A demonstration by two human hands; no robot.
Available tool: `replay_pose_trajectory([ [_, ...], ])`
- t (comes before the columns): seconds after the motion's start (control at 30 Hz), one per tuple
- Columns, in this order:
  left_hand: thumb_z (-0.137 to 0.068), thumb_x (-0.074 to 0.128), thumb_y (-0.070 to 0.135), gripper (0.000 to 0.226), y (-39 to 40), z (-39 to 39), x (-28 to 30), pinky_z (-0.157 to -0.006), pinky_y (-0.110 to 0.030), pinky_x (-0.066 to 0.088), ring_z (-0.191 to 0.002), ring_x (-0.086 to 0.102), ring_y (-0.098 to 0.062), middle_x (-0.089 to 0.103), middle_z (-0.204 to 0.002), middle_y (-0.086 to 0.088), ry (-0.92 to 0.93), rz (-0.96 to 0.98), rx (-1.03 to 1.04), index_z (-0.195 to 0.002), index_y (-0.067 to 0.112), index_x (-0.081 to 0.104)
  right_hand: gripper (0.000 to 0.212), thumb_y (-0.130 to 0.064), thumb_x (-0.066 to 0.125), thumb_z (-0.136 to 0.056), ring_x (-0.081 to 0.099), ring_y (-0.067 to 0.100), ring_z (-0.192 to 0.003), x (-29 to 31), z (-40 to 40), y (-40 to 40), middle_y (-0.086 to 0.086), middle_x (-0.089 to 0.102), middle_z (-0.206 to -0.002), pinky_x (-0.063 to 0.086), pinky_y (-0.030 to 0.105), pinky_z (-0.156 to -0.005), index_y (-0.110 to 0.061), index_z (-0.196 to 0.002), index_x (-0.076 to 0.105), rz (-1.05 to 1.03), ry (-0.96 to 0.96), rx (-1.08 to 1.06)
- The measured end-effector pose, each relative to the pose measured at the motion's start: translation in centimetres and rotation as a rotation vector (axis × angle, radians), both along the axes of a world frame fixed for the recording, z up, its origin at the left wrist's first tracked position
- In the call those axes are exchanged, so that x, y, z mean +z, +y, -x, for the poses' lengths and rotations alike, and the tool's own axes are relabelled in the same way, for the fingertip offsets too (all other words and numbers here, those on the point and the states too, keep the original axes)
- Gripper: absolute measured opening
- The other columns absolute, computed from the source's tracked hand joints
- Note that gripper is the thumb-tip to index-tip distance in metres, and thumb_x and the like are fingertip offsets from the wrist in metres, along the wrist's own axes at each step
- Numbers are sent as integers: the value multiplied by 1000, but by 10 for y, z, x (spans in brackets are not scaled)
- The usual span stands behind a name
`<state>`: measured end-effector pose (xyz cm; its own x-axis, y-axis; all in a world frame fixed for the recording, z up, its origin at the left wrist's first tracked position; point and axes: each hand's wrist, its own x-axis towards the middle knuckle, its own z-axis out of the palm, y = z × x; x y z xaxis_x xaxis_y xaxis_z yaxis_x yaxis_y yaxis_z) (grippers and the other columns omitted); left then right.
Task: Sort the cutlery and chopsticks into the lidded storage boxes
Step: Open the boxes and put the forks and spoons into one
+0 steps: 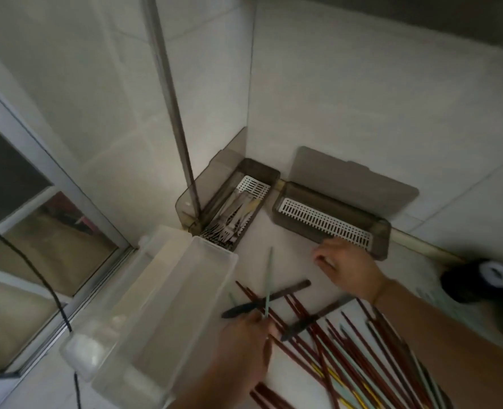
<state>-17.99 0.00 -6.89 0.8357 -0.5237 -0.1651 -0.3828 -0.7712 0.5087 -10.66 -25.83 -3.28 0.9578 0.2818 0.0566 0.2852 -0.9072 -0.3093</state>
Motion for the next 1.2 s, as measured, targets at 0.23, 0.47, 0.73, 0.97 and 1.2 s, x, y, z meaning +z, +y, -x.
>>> replay_pose_trajectory([
  [0.23, -92, 46, 32, 15, -20, 0, 3, -73, -18, 41, -95, 54, -7, 56, -103, 12, 4, -40, 15, -97, 28, 60, 24, -26, 49, -94, 51, 14, -102, -34, 64, -23, -7, 60, -111, 45, 32, -84, -25, -107, 68, 127, 202, 68],
  [0.47, -91, 41, 31, 26, -37, 15, 1, -99, -34, 39, -110, 45, -18, 47, -117, 4, -33, -93, -6, -113, 25, 55, 13, -22, 56, -85, 54, 18, -95, -42, 70, -22, -9, 63, -98, 44, 31, -74, -27, -89, 66, 167, 106, 82],
  [0.73, -91, 43, 33, 33, -32, 15, 39, -81, -33, 48, -98, 60, -23, 62, -108, 4, -246, -13, 121, -120, 25, 58, 13, -23, 48, -87, 52, 5, -73, -4, 62, -2, -18, 55, -80, 39, 30, -86, -36, -87, 45, 7, -90, 157],
  [0.97, -87, 56, 17, 18, 50, 10, 78, -76, -27, 47, -83, 58, -9, 64, -91, 8, -152, 249, 338, -95, 26, 69, 12, -40, 44, -96, 47, 2, -82, 47, 27, 87, -18, 52, -87, 31, 27, -92, -38, -92, 54, 1, -182, 433],
  [1.2, -73, 81, 17, 33, 151, 22, 67, -80, -27, 49, -93, 57, -11, 63, -102, 8, -331, 71, 584, -103, 20, 69, 15, -24, 45, -91, 47, 12, -89, 42, -25, 182, -8, 55, -93, 37, 31, -89, -31, -93, 58, 107, 24, 468],
])
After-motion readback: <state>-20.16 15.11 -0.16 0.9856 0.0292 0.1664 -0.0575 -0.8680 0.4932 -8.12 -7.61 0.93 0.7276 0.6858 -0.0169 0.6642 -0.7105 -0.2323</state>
